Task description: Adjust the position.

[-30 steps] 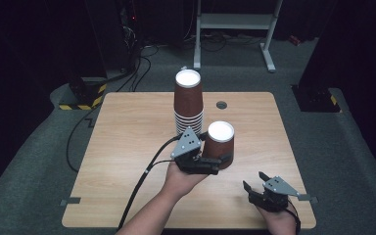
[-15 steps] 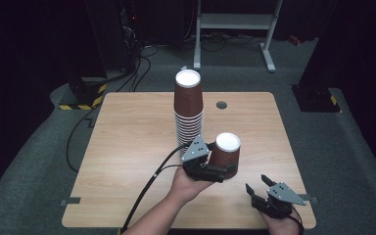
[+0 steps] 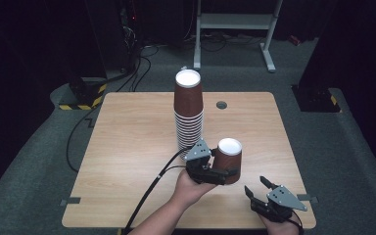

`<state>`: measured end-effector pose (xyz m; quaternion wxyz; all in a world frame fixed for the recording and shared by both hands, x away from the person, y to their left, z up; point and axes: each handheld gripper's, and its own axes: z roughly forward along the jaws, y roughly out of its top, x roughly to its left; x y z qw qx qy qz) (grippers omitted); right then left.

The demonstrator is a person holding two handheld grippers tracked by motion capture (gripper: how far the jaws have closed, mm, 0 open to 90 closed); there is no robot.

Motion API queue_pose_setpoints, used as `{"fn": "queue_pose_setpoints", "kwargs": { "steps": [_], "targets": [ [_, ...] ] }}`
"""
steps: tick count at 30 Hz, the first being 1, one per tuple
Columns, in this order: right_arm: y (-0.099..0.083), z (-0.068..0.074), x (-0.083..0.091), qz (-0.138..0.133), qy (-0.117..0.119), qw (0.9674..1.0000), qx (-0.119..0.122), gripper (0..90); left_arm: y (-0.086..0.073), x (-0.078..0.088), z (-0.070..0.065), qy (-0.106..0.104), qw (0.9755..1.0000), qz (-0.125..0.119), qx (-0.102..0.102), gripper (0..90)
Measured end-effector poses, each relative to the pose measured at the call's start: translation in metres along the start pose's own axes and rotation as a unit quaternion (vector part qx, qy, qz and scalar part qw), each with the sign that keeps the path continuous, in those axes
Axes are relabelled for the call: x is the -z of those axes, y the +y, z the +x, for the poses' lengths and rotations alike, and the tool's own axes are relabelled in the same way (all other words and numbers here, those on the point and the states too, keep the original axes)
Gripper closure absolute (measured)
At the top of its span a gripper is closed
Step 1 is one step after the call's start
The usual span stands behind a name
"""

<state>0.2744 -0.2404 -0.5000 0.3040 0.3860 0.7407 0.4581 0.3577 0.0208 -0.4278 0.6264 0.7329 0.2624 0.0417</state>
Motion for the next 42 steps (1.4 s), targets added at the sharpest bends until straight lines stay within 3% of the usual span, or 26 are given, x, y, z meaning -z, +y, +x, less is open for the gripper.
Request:
{"fn": "queue_pose_setpoints", "kwargs": {
  "steps": [5, 9, 14, 22, 30, 36, 42],
  "targets": [
    [0.001, 0.003, -0.001, -0.002, 0.007, 1.0, 0.004, 34.0, -0.005, -0.003, 0.002, 0.0, 0.9999, -0.003, 0.013, 16.7],
    [0.002, 0.006, 0.0, -0.007, 0.01, 0.9999, 0.01, 34.9, -0.008, -0.006, 0.007, -0.011, 0.9989, -0.009, 0.045, 16.7],
    [0.003, 0.007, 0.0, -0.012, 0.012, 0.9998, 0.011, 35.4, -0.008, -0.006, 0.007, -0.016, 0.9986, -0.01, 0.05, 16.7],
    [0.008, 0.011, 0.0, -0.031, 0.023, 0.9992, 0.006, 36.4, -0.011, -0.004, 0.013, -0.046, 0.9946, -0.015, 0.092, 16.7],
    [0.012, 0.017, -0.003, -0.054, 0.026, 0.9982, 0.007, 38.4, -0.008, 0.004, 0.014, -0.054, 0.993, -0.028, 0.101, 16.7],
    [0.018, 0.025, -0.005, -0.089, 0.029, 0.9956, 0.006, 42.7, -0.008, 0.01, 0.013, -0.054, 0.9932, -0.031, 0.099, 16.8],
    [0.028, 0.031, -0.007, -0.122, 0.029, 0.9921, 0.005, 50.1, -0.004, 0.017, 0.015, -0.068, 0.9901, -0.044, 0.115, 16.8]
  ]
}}
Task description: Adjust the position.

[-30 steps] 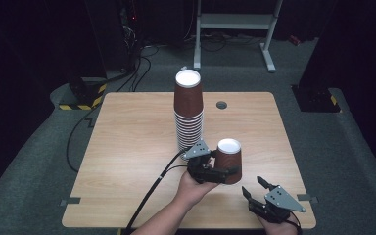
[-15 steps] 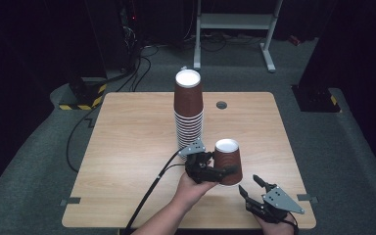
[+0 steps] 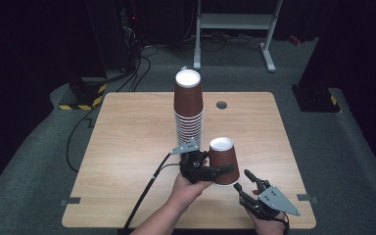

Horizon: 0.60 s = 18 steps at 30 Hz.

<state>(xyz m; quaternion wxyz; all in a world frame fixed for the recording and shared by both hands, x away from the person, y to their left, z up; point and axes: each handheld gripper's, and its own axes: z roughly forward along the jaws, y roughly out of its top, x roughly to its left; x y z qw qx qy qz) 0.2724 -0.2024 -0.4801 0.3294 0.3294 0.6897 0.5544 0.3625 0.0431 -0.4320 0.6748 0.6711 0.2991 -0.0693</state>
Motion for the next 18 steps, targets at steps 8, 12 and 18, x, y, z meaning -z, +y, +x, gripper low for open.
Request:
{"fn": "queue_pose_setpoints", "kwargs": {
  "steps": [8, 12, 18],
  "targets": [
    [0.0129, 0.0084, -0.0121, -0.023, 0.004, 0.9997, 0.005, 59.2, 0.0023, 0.0047, -0.0005, -0.016, 0.9998, -0.004, 0.014, 16.8],
    [0.0077, 0.0084, -0.0095, -0.037, 0.001, 0.9993, -0.003, 63.3, 0.0003, 0.0027, -0.0011, -0.019, 0.9997, 0.0, 0.018, 16.8],
    [0.0031, 0.0084, -0.004, -0.045, -0.005, 0.999, 0.005, 68.5, -0.0029, -0.0035, -0.0016, -0.027, 0.9993, 0.004, 0.026, 16.8]
  ]
}}
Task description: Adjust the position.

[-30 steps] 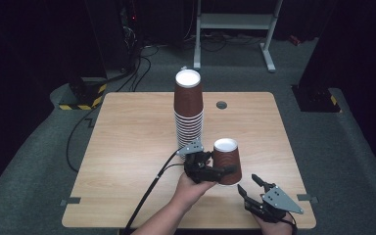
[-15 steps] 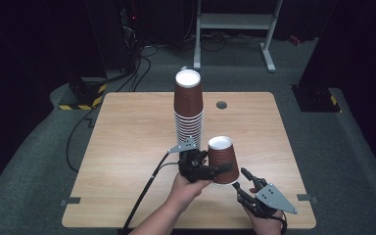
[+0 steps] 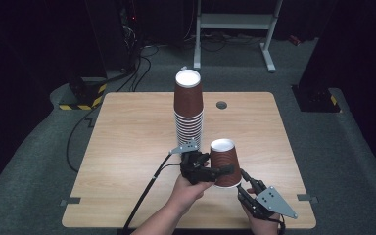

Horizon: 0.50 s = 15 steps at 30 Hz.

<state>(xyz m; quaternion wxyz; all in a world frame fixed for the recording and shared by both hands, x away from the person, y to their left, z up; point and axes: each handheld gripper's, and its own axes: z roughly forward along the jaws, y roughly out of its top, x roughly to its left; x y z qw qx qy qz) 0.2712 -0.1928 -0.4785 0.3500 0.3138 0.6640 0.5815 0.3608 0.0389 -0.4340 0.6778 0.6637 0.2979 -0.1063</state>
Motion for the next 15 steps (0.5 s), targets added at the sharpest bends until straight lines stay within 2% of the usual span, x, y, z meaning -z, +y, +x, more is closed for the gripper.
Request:
{"fn": "queue_pose_setpoints", "kwargs": {
  "steps": [15],
  "targets": [
    [-0.0016, -0.0033, 0.0048, -0.006, -0.016, 0.9998, -0.007, 78.9, -0.0025, -0.0047, 0.0013, -0.009, 0.9999, -0.003, 0.011, 16.4]
  ]
}}
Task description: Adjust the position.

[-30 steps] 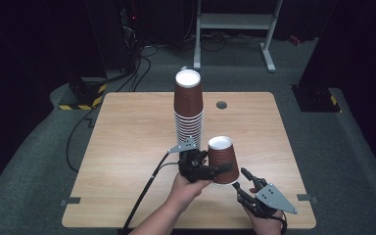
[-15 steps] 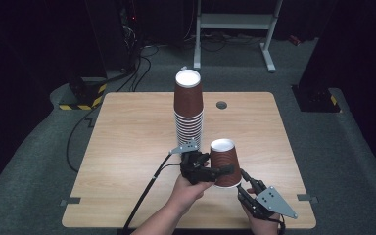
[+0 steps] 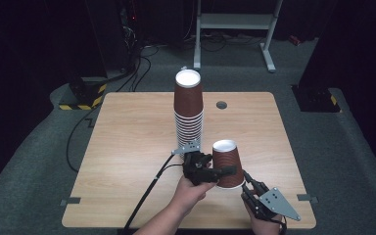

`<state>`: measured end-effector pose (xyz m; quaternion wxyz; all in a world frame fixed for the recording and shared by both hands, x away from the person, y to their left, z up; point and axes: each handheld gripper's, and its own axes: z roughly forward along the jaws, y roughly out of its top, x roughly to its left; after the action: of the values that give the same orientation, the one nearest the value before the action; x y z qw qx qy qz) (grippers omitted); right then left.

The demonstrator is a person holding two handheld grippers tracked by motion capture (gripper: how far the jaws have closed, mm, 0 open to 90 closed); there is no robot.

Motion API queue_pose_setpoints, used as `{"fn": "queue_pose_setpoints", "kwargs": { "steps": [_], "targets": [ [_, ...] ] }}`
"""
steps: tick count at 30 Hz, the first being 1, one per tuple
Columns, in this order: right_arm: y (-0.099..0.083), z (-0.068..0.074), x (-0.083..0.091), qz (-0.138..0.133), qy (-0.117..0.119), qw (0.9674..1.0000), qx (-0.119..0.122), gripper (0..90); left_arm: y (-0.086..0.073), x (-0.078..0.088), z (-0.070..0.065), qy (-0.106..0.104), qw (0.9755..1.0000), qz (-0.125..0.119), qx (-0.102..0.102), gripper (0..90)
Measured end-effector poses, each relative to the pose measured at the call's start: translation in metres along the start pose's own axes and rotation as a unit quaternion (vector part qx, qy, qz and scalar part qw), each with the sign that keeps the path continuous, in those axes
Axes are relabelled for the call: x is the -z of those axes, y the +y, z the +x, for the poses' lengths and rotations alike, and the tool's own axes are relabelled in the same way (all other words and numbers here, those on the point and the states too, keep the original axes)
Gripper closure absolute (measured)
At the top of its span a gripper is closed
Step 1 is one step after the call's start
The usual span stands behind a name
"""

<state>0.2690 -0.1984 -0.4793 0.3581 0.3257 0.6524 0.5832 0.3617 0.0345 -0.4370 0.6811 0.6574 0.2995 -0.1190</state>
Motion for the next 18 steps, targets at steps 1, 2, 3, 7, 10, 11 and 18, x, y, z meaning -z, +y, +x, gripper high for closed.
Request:
{"fn": "queue_pose_setpoints", "kwargs": {
  "steps": [1, 2, 3, 7, 10, 11, 18],
  "targets": [
    [0.0, 0.0, 0.0, 0.0, 0.0, 1.0, 0.0, 78.9, 0.0, 0.0, 0.0, 0.0, 1.0, 0.0, 0.0, 16.3],
    [0.0002, -0.0002, 0.0002, 0.001, 0.0, 1.0, 0.0, 79.3, 0.0001, -0.0002, 0.0003, 0.0, 1.0, 0.0, 0.0, 16.3],
    [0.0002, -0.0001, 0.0004, 0.001, -0.002, 1.0, 0.001, 79.8, 0.0002, -0.0004, 0.0002, 0.001, 1.0, 0.0, -0.001, 16.3],
    [0.0009, -0.0021, 0.0019, 0.0, -0.009, 0.9999, 0.008, 82.2, 0.0008, -0.0008, 0.0012, 0.004, 1.0, -0.001, -0.004, 15.5],
    [0.0012, -0.0023, 0.0026, -0.001, -0.011, 0.9999, 0.008, 83.0, 0.0017, -0.0007, 0.0017, 0.006, 1.0, -0.003, -0.006, 15.0],
    [0.0016, -0.0024, 0.0027, -0.002, -0.012, 0.9999, 0.011, 83.4, 0.002, -0.0005, 0.0018, 0.007, 0.9999, -0.004, -0.007, 14.7],
    [0.0039, -0.0014, 0.0041, -0.005, -0.015, 0.9997, 0.019, 85.0, 0.0047, 0.0003, 0.0028, 0.004, 0.9999, -0.006, -0.01, 13.4]
  ]
}}
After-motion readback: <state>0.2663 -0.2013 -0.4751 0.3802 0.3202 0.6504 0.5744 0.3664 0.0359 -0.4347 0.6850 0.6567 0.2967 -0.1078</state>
